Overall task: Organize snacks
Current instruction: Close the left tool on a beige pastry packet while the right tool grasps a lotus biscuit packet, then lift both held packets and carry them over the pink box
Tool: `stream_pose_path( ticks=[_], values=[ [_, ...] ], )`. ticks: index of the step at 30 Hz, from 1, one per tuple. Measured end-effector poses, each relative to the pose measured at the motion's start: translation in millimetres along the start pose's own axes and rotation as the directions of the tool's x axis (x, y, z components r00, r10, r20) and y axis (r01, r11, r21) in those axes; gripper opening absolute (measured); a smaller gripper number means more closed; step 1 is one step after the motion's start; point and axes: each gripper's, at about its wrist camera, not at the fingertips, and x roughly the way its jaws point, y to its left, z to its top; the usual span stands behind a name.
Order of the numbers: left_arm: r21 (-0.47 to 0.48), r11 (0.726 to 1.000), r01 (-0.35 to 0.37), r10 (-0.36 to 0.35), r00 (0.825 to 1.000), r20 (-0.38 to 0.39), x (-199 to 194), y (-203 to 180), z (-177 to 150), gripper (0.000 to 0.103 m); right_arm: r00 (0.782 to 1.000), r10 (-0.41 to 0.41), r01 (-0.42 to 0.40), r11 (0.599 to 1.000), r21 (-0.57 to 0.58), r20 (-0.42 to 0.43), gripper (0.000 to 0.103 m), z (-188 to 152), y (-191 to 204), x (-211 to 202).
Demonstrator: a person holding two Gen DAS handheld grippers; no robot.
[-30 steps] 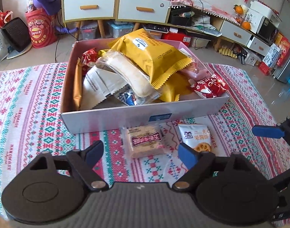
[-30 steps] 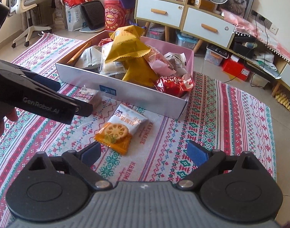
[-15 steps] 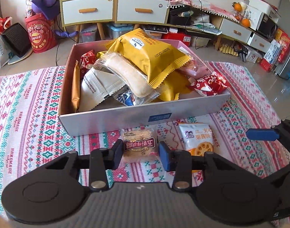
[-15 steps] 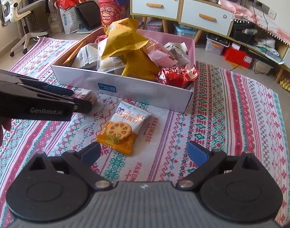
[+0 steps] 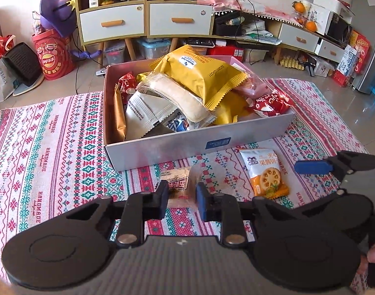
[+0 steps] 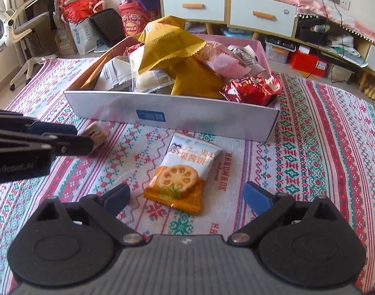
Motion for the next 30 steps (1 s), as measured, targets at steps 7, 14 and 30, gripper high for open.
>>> stream_pose_path(
  ticks=[7,14,30],
  values=[
    [-0.040,0.999,0.021,-0.021,1.000,-0.002,5,8,-3,0.060,0.997,-0.027,0.027,1.000,-0.001,0.072,0.077,-3,-2,-2],
    [-0.069,0.997,0.040,-0.043,0.998,-0.046,22,13,0,0.063,0.995,-0.010,0.013,1.000,-0.028,0.100,0.053,-3,-1,-4],
    [-0.020,1.000,0.016,-0.017,0.999,-0.051,15,4,-6,0.047,0.996,0.048,-0.045,0.998,-0.046,0.075,0.035,4,7,-12]
  ],
)
